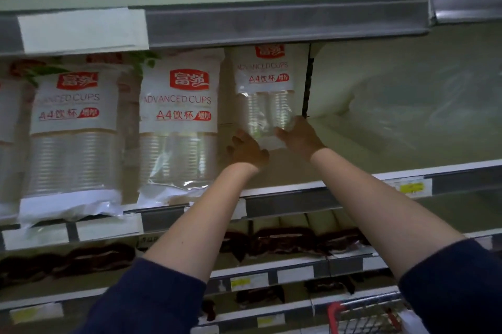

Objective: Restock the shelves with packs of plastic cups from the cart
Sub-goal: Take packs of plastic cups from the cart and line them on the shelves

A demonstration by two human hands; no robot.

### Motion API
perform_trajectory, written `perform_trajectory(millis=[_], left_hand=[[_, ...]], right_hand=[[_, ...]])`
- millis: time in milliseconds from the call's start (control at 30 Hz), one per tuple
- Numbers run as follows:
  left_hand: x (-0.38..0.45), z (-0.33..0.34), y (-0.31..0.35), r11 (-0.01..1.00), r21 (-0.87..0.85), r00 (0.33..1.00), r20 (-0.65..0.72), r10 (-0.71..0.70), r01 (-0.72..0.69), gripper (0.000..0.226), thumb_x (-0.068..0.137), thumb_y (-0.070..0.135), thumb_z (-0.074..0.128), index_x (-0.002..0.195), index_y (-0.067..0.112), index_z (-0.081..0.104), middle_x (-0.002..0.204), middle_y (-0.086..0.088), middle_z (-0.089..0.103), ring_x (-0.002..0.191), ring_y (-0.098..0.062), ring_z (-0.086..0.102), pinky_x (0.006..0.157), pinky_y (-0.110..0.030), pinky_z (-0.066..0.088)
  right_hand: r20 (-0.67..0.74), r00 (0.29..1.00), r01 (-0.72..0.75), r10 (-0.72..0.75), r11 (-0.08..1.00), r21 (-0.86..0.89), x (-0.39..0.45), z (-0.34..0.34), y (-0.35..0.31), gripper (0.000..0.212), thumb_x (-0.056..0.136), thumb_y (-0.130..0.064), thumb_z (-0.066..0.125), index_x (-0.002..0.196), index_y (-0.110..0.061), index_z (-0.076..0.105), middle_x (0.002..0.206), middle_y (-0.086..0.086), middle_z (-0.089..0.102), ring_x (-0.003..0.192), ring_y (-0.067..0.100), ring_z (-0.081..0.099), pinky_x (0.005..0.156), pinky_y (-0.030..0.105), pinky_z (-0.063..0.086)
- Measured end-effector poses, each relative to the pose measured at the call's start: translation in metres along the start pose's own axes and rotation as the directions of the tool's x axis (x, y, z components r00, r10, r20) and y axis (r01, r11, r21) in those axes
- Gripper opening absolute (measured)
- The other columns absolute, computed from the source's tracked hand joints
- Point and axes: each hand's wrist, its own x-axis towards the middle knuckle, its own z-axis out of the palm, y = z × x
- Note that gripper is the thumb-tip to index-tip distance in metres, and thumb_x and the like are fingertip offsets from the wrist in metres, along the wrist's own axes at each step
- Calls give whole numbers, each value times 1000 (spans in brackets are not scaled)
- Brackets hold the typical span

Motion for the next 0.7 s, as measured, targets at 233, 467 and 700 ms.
perform_trajectory(millis=[233, 467, 700], left_hand=[[-11, 10, 14, 998, -63, 991, -135, -7, -1, 90, 93, 34, 50, 146, -3, -13, 157, -22, -6, 146, -37, 4, 119, -38, 11], [-83, 49, 48, 970, -184, 973, -192, 126, -162, 79, 92, 37, 49, 146, -6, 10, 152, -24, 26, 141, -36, 26, 113, -39, 29], [-192, 163, 60, 904, -336, 960, 1, 281, -265, 81, 95, 27, 49, 150, 13, -9, 160, -6, -2, 148, -18, 2, 117, -27, 11]], right_hand=[[26, 999, -39, 42, 996, -82, -33, -26, 5, 62, 79, -26, 70, 134, -10, 46, 132, 7, 55, 123, 24, 53, 91, 27, 43], [-17, 998, -60, 65, 972, 227, -119, -99, 40, 55, 83, -14, 69, 133, -8, 46, 114, 6, 60, 111, 21, 58, 101, 36, 46], [17, 958, -255, 285, 828, 500, -238, -141, 176, 30, 86, -6, 64, 114, -15, 58, 104, 8, 68, 100, 22, 65, 87, 31, 55]])
